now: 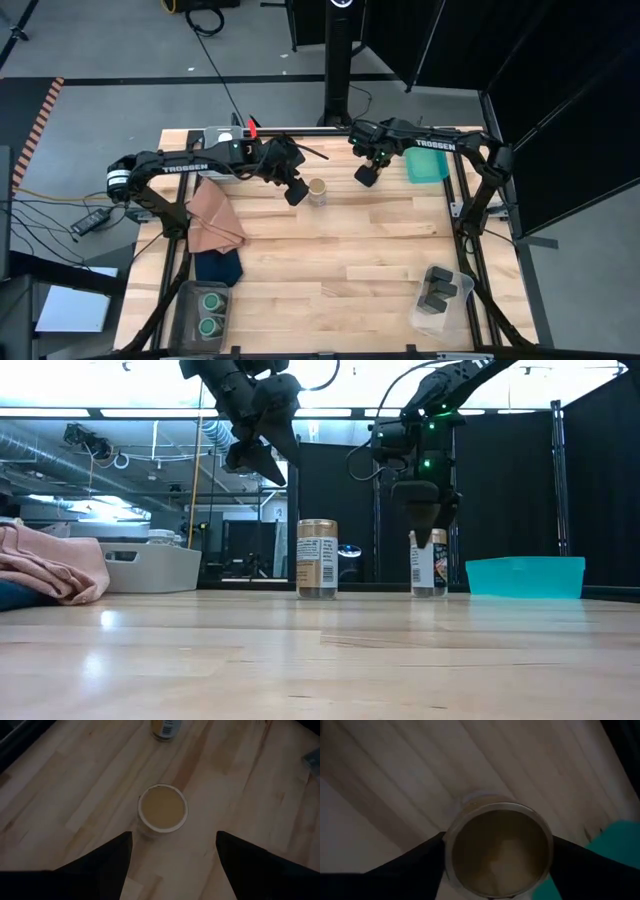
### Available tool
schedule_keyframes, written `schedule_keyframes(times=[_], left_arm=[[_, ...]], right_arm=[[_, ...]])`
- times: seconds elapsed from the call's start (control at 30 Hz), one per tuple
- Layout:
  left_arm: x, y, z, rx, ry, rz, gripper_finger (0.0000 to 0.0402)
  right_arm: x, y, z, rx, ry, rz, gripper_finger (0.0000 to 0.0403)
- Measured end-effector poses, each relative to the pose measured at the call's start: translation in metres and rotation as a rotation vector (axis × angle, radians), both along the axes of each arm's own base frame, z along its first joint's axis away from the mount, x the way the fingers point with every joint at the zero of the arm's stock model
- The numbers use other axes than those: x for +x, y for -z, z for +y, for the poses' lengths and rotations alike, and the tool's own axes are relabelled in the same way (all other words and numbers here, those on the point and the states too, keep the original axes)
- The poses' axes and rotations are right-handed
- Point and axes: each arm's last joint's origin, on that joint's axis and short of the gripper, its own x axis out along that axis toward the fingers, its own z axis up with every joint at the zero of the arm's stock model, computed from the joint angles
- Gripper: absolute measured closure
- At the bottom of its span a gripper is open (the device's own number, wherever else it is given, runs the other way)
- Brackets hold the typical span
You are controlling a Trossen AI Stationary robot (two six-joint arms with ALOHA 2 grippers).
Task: Sort spices by type
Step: Put the right golden spice bottle into the blue transparent bin
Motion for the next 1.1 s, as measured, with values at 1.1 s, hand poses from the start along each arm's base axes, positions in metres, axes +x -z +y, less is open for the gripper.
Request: schedule_keyframes(times=[1.1], left_arm=[[-0.011, -0.001, 0.041, 0.023, -0.105, -0.015, 0.0108]], right_arm=[[-0.093, -0.073, -0.031, -0.076, 0.286, -0.089, 0.0121]])
